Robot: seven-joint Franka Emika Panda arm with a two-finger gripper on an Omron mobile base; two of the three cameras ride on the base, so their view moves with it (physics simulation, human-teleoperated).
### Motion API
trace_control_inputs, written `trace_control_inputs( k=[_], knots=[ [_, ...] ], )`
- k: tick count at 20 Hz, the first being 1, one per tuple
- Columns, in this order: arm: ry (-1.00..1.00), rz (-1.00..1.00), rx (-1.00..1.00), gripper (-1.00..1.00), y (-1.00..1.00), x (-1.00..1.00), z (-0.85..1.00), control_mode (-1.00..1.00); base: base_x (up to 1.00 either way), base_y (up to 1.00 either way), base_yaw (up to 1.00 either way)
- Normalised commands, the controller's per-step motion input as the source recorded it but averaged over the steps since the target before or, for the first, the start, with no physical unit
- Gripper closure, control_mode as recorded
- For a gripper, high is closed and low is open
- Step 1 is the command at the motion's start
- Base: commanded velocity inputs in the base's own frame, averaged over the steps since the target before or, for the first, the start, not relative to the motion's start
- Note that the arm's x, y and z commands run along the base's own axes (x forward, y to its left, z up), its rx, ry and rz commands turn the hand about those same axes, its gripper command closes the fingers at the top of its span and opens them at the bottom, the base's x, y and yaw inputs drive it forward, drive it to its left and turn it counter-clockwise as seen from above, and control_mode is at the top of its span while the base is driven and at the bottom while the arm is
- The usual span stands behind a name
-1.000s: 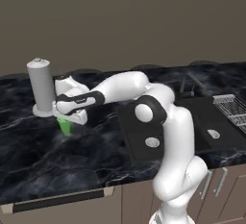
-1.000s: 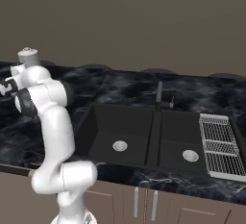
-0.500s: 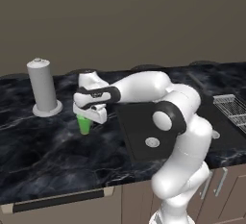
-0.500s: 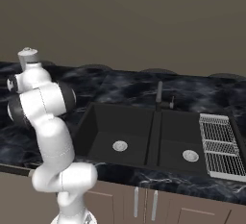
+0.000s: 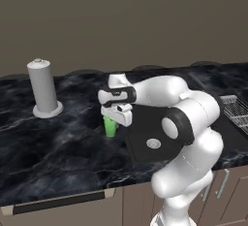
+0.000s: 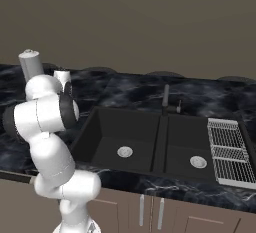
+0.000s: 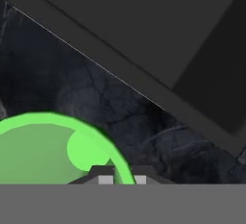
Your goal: Place the cup in the left basin and the bowl in the right basin of the sink.
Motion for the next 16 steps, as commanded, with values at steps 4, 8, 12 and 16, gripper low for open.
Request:
trace_control_inputs(
  k=[4, 8, 12, 16],
  knots=[
    [0.00, -0.14, -0.04, 1.00, -0.99, -0.02, -0.35, -1.00, 0.00, 0.00, 0.00],
    [-0.02, -0.08, 0.00, 1.00, -0.98, 0.04, 0.10, -1.00, 0.00, 0.00, 0.00],
    [0.03, -0.11, 0.00, 1.00, -0.84, 0.01, 0.14, -1.00, 0.00, 0.00, 0.00],
    [0.00, -0.11, 0.00, 1.00, -0.76, 0.26, -0.24, -1.00, 0.00, 0.00, 0.00]
  ],
)
